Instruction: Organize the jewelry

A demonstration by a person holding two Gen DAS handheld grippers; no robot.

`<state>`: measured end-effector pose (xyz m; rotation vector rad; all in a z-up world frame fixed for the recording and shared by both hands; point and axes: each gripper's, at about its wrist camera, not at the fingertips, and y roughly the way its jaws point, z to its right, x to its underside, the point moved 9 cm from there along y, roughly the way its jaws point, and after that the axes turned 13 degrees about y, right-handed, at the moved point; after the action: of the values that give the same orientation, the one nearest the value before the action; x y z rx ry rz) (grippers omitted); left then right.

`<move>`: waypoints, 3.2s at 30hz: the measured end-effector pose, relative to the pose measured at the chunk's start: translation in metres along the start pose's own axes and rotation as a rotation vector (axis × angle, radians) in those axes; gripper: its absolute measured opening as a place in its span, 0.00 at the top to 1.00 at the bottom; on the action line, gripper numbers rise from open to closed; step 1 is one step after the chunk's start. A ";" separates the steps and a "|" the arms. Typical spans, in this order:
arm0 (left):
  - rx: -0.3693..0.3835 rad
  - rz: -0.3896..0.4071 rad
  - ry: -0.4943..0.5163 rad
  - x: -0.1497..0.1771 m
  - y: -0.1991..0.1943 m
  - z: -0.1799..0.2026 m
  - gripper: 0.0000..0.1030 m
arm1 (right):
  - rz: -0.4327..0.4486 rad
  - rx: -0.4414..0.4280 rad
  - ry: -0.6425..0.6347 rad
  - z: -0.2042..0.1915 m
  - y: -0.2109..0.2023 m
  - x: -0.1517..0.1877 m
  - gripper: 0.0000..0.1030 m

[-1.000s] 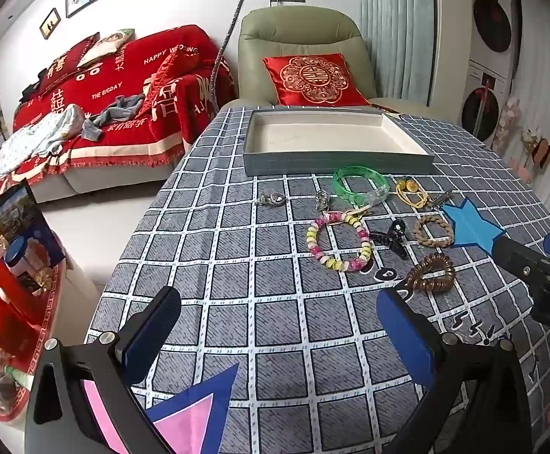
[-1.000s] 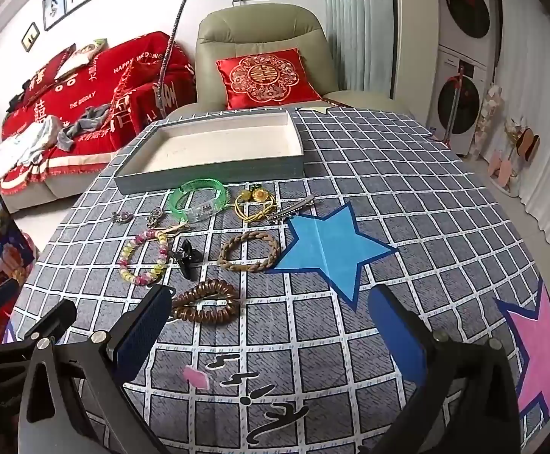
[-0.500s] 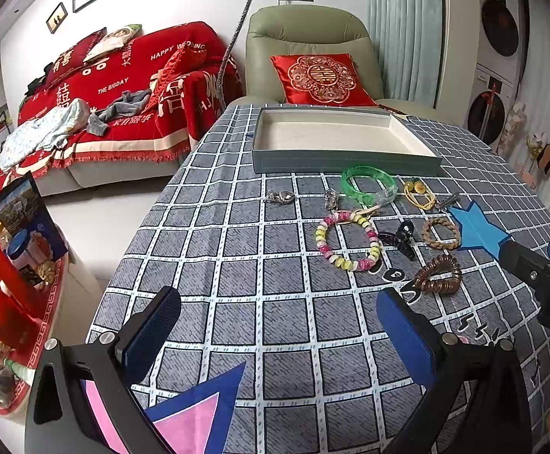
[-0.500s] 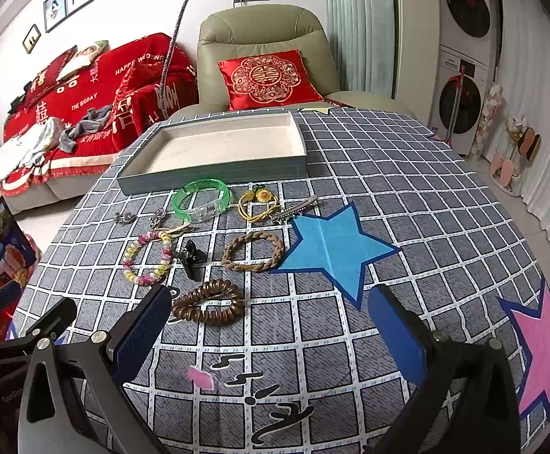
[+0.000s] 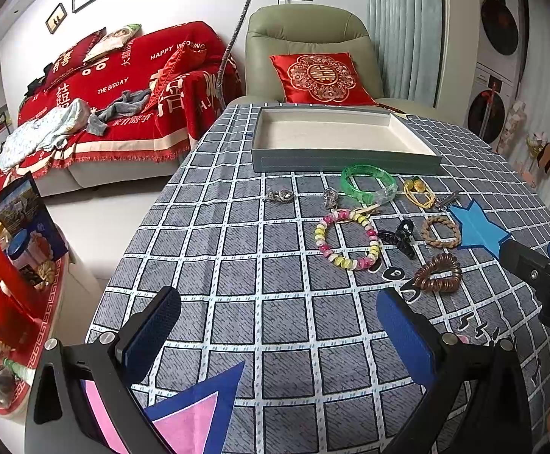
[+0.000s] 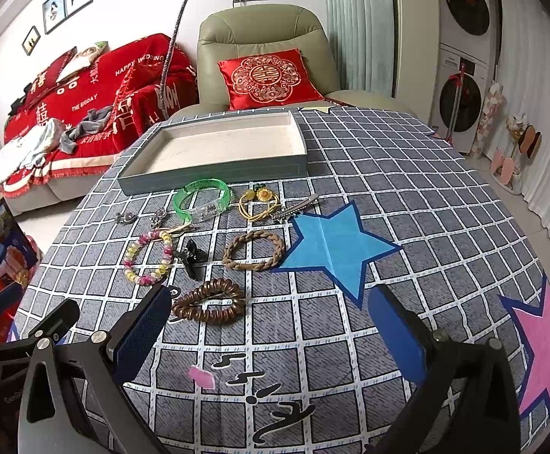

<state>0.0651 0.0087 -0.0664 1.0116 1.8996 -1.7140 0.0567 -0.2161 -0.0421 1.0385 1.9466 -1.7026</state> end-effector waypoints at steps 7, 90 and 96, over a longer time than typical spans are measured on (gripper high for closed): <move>0.000 -0.001 -0.001 0.000 0.000 0.000 0.00 | 0.002 -0.004 0.002 -0.001 -0.001 0.000 0.00; 0.005 -0.029 0.007 0.001 0.006 0.004 0.00 | -0.028 0.005 0.031 0.003 0.011 0.003 0.00; 0.043 -0.092 -0.011 -0.001 0.023 -0.003 0.00 | -0.089 0.044 0.067 0.020 0.025 0.005 0.00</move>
<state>0.0830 0.0112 -0.0808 0.9424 1.9377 -1.8152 0.0672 -0.2340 -0.0668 1.0521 2.0343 -1.7866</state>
